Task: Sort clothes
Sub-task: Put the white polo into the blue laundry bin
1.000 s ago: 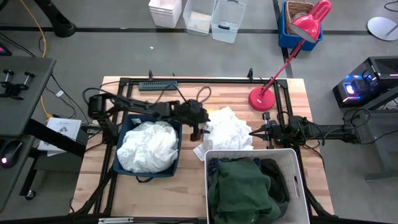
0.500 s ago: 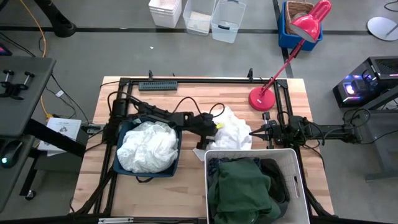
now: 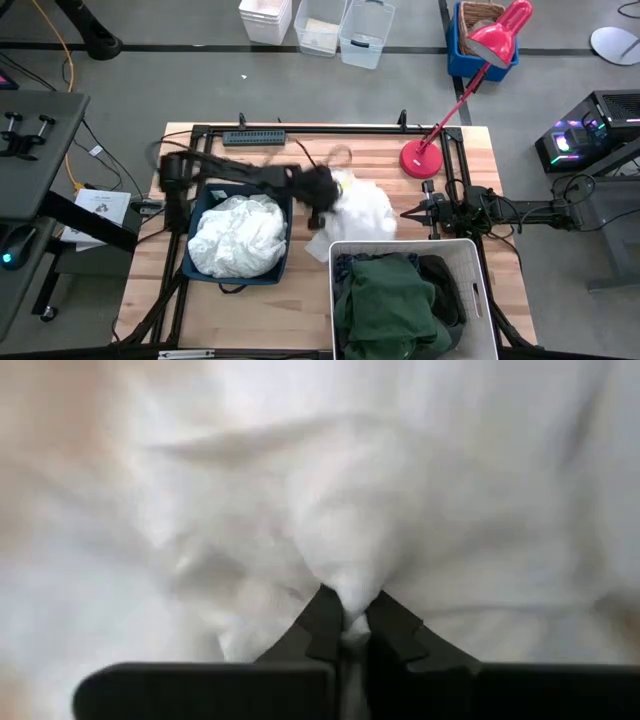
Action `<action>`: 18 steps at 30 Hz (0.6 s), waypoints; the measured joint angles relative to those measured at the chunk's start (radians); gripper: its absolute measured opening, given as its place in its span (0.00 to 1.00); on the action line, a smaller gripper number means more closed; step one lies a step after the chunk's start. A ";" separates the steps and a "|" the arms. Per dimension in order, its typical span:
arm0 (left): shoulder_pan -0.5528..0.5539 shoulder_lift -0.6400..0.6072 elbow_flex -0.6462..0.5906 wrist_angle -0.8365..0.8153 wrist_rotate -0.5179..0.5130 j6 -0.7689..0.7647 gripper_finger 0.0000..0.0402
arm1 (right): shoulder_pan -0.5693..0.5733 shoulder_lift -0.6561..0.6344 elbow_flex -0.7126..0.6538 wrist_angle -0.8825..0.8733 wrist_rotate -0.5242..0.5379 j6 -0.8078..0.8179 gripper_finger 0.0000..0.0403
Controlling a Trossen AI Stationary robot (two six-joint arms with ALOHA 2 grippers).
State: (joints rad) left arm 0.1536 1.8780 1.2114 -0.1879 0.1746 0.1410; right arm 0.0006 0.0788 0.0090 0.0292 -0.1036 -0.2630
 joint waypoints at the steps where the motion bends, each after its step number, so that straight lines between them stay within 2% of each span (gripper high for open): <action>1: 0.012 -0.053 0.002 0.014 0.001 0.001 0.01 | 0.000 0.000 0.000 0.000 0.000 0.000 0.00; 8: 0.054 -0.387 0.005 0.165 -0.006 -0.010 0.01 | -0.001 0.000 0.000 -0.001 0.008 -0.002 0.00; 12: 0.014 -0.572 0.007 0.223 -0.012 -0.007 0.01 | -0.001 0.000 0.000 -0.001 0.007 0.000 0.00; 18: -0.074 -0.835 0.006 0.256 -0.106 0.061 0.01 | 0.000 0.000 0.000 -0.003 0.026 0.000 0.00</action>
State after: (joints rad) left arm 0.0798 1.0427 1.2175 0.0683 0.0691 0.2022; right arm 0.0002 0.0784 0.0090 0.0261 -0.0774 -0.2627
